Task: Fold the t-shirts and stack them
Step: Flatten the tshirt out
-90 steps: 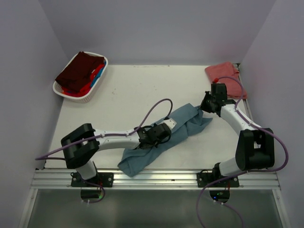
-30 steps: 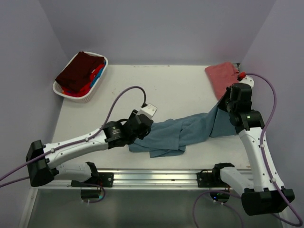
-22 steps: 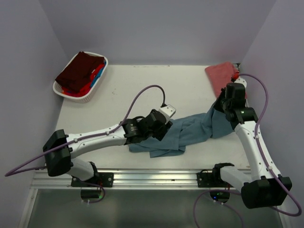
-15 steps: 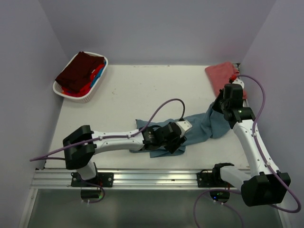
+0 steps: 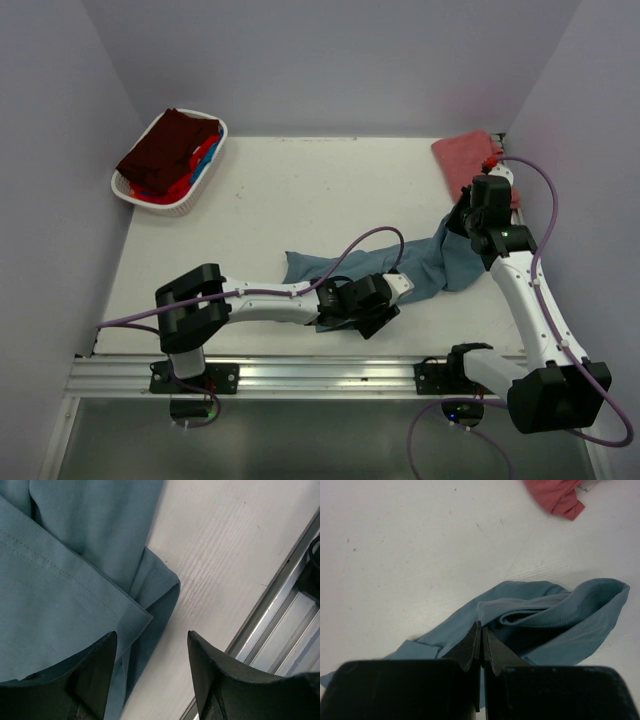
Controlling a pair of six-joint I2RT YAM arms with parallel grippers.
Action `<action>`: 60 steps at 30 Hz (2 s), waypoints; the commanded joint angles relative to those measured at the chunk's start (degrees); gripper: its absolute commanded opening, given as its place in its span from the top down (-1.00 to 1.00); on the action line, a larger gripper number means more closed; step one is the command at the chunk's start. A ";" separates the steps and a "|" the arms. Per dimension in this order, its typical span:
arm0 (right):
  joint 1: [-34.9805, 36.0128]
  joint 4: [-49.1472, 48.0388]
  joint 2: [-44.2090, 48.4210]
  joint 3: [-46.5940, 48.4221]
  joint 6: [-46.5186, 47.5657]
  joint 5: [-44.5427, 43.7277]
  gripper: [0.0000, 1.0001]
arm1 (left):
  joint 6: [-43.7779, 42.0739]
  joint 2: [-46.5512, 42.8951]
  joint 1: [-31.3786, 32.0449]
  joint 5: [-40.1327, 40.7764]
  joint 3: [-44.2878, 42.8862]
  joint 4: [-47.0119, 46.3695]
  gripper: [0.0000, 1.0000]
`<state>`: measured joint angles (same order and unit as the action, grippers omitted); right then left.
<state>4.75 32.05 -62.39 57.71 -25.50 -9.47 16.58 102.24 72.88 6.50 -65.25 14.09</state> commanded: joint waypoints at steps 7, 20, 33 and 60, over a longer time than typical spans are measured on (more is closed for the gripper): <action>-0.18 -2.52 -0.19 0.29 -0.17 -0.19 1.00 | -1.64 2.44 0.16 5.36 0.04 -5.21 -0.04; -0.10 -2.26 0.51 0.03 0.01 -0.11 1.00 | -0.23 -1.50 0.15 10.02 -1.10 -0.82 1.00; -0.18 -2.17 0.34 -1.90 0.27 -0.02 1.00 | 0.47 -11.70 -0.11 23.72 -6.28 13.77 1.00; 25.55 24.36 5.25 -3.50 -8.42 4.73 1.00 | -16.31 -35.88 -16.28 61.88 -24.57 16.51 1.00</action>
<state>26.06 47.24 -60.03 49.98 -30.15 -5.48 4.60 65.30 57.04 63.26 -89.41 33.58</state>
